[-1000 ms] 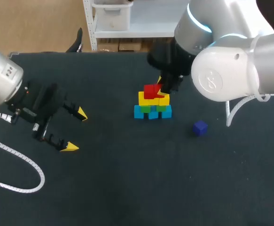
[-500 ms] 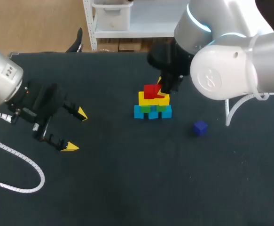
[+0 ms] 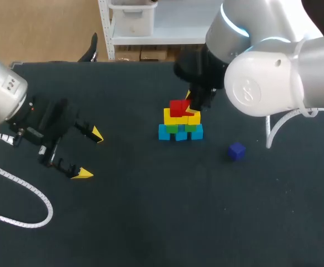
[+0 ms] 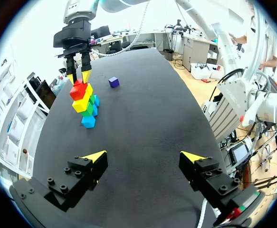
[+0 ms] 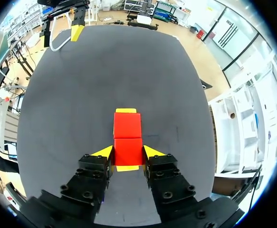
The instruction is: Place the blue cubes, place green cubes on the blue cubes, place the yellow cubes on the green cubes, then place the red cubes on the yellow cubes, and place purple cube on the red cubes.
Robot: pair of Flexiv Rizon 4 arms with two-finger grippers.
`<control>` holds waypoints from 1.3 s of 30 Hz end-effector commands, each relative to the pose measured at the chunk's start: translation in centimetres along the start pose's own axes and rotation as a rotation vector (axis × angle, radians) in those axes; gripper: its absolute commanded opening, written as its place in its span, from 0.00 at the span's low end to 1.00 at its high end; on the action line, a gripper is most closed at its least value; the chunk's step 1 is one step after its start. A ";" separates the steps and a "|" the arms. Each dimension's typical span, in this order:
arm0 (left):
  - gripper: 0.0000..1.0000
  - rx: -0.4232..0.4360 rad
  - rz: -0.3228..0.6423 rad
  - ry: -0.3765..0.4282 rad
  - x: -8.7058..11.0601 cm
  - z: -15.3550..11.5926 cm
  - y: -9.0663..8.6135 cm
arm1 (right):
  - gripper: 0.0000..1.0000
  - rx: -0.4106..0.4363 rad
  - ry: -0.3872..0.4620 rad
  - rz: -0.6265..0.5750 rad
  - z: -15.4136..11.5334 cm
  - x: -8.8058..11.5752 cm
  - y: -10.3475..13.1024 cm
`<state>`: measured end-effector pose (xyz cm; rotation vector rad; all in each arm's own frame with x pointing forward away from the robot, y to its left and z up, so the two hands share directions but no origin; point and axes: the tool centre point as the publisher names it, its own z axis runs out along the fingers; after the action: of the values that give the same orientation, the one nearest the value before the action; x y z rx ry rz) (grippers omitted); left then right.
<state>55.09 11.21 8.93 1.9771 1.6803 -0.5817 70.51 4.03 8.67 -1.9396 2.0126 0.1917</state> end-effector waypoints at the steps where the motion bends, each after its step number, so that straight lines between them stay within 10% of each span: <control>1: 1.00 -0.001 0.002 -0.003 0.1 0.0 0.0 | 0.37 -0.004 -0.002 -0.001 0.0 0.0 -0.1; 15: 1.00 -0.001 0.002 -0.003 0.1 0.0 0.0 | 0.49 -0.007 -0.004 -0.001 0.0 0.0 0.0; 18: 1.00 -0.001 0.002 -0.003 0.1 0.0 0.0 | 1.00 -0.005 -0.011 -0.002 -0.3 -0.1 -0.1; 27: 1.00 -0.001 0.002 -0.003 0.1 0.0 0.0 | 1.00 0.022 -0.109 0.018 -3.3 1.2 0.1; 39: 1.00 -0.001 0.002 -0.003 0.1 0.0 0.0 | 1.00 -0.055 -0.148 -0.277 -7.1 5.5 2.0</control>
<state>55.08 11.21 8.93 1.9771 1.6803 -0.5817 67.98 -2.12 12.49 -2.1275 1.7156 0.2560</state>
